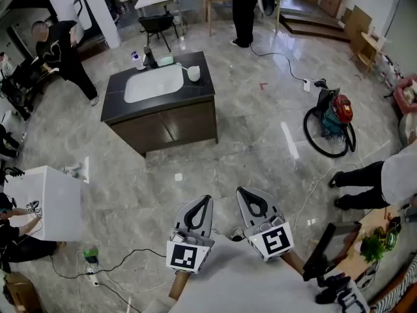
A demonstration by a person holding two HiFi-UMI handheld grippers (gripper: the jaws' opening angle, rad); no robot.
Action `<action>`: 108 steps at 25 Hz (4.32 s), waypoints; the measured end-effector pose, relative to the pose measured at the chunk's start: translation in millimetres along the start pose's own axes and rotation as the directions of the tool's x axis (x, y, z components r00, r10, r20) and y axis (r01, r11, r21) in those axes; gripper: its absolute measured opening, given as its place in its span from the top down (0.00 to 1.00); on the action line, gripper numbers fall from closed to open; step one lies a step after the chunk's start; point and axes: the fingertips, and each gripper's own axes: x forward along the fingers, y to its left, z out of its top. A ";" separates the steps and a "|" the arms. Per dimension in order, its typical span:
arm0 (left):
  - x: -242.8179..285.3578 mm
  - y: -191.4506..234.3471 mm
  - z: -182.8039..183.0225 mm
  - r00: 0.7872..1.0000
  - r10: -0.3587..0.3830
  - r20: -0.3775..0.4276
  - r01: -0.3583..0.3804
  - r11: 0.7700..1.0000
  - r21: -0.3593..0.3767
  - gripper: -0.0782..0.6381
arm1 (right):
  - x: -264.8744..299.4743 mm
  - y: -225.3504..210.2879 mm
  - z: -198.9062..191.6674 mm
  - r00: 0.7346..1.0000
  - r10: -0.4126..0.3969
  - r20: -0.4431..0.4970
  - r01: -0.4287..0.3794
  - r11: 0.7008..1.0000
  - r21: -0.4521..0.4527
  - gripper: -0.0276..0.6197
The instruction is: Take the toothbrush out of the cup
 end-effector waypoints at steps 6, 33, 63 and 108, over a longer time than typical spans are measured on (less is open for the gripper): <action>-0.3 0.1 -0.1 1.000 -0.003 -0.001 0.003 1.000 0.000 0.88 | -1.2 0.3 2.8 1.000 0.005 0.025 -0.006 0.999 0.042 0.95; -22.3 62.3 -1.3 0.999 -0.044 0.025 0.044 0.999 -0.030 0.88 | 46.6 43.7 8.9 1.000 -0.020 0.009 0.020 1.000 -0.011 0.95; 46.1 122.4 -7.9 0.999 0.002 0.050 0.001 0.998 -0.057 0.88 | 134.9 1.7 0.4 1.000 0.028 0.001 -0.028 0.999 -0.044 0.95; 386.7 281.3 18.1 0.996 0.074 -0.056 -0.076 0.996 -0.042 0.88 | 414.3 -262.6 13.8 0.995 0.097 -0.031 -0.096 0.995 0.029 0.95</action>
